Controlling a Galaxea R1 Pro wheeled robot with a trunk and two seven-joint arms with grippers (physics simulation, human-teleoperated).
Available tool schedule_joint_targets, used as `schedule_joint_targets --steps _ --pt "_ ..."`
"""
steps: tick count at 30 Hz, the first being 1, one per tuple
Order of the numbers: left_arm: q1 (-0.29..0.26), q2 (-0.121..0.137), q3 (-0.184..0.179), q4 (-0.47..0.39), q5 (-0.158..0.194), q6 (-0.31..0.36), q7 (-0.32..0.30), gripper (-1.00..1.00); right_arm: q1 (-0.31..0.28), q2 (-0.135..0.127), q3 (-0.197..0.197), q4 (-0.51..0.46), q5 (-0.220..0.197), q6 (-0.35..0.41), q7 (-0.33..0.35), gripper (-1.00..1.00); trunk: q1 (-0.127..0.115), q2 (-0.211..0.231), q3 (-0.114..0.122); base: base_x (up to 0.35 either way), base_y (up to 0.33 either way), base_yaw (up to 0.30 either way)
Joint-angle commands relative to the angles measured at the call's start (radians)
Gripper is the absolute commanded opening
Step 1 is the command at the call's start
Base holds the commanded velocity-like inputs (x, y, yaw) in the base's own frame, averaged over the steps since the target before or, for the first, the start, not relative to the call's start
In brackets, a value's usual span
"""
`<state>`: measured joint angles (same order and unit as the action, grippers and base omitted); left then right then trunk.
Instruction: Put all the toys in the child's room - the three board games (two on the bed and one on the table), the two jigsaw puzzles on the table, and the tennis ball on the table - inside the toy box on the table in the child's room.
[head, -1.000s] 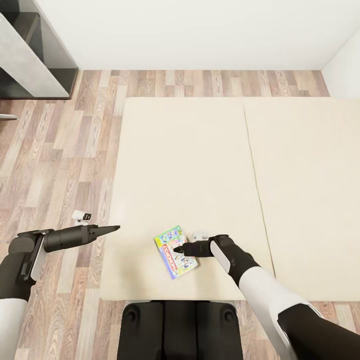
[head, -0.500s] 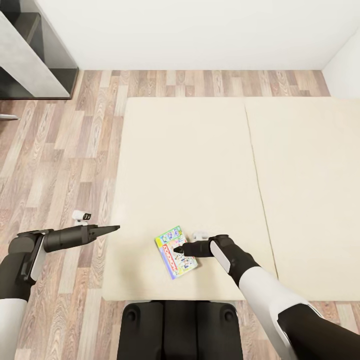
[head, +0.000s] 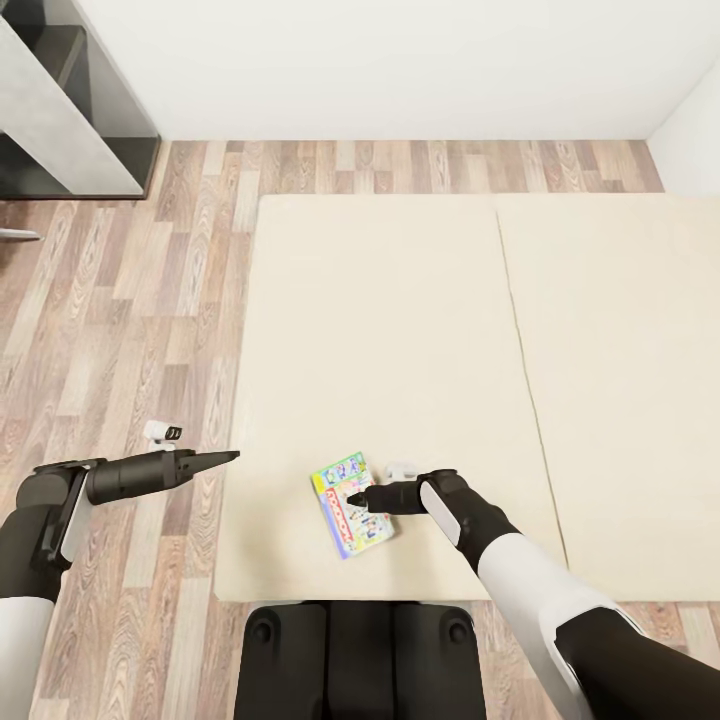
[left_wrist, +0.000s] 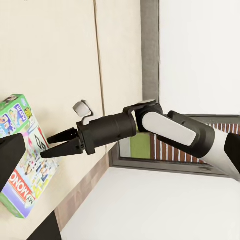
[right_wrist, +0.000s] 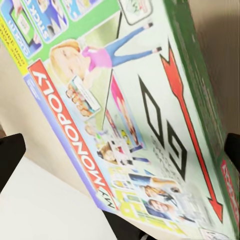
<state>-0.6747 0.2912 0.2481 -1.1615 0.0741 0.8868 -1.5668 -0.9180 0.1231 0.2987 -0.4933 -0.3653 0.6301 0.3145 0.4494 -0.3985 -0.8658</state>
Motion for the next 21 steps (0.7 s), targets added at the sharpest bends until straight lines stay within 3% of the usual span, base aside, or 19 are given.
schedule_joint_targets --steps 1,18,21 --pt "0.0 0.001 0.0 0.0 0.0 0.011 -0.004 1.0 -0.001 0.0 0.002 -0.001 0.0 0.003 0.001 1.0 0.001 -0.002 -0.001 0.0 0.03 0.0" --pt "0.0 0.002 0.0 0.0 0.0 0.011 -0.004 1.0 0.0 0.0 0.001 -0.001 0.0 0.001 0.003 1.0 0.001 -0.002 -0.001 0.014 0.014 0.0" --pt "0.001 0.002 0.0 0.0 0.0 0.011 -0.004 1.0 0.002 -0.001 0.001 0.0 0.001 -0.027 0.002 1.0 0.001 -0.002 -0.001 0.0 0.0 0.0"
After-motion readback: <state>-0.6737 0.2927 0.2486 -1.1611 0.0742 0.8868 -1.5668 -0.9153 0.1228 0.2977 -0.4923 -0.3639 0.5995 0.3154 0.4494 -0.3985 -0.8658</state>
